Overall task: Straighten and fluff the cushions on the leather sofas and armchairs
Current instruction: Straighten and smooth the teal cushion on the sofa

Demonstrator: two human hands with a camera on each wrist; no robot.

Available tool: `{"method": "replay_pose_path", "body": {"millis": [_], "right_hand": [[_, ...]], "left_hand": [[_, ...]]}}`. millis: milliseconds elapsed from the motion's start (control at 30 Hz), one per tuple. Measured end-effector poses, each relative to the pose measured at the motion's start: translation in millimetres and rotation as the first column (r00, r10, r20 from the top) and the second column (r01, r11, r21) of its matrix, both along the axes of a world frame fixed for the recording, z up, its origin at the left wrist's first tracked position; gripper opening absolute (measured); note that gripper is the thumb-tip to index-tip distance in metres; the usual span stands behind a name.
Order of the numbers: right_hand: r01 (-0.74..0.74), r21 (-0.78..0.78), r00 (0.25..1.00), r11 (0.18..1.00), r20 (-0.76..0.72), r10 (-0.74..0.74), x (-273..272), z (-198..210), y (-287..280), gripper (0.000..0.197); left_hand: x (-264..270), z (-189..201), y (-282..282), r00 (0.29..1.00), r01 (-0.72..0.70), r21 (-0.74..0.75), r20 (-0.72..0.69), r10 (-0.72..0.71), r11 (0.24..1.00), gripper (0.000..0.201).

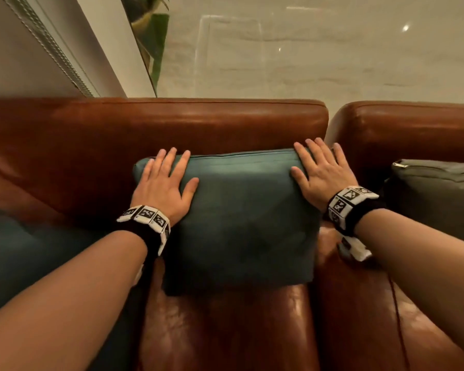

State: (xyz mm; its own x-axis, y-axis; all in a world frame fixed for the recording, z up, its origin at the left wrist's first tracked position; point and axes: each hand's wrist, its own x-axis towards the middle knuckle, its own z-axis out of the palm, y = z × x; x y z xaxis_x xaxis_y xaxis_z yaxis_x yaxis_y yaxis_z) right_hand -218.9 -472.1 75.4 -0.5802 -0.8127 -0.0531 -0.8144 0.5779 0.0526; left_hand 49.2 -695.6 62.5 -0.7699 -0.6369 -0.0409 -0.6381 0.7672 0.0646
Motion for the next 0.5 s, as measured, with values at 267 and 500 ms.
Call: {"method": "replay_pose_path", "body": {"millis": [267,500], "right_hand": [[-0.117,-0.022,0.967,0.993,0.225,0.119,53,21,-76,0.053],[-0.080,-0.127,0.981,0.989,0.167,0.100,51,17,-84,0.028]], "left_hand": [[-74,26,23,0.998,0.052,0.190,-0.035,-0.046,0.980,0.057],[-87,23,16,0.997,-0.008,0.141,-0.071,0.019,0.990,0.023]]}}
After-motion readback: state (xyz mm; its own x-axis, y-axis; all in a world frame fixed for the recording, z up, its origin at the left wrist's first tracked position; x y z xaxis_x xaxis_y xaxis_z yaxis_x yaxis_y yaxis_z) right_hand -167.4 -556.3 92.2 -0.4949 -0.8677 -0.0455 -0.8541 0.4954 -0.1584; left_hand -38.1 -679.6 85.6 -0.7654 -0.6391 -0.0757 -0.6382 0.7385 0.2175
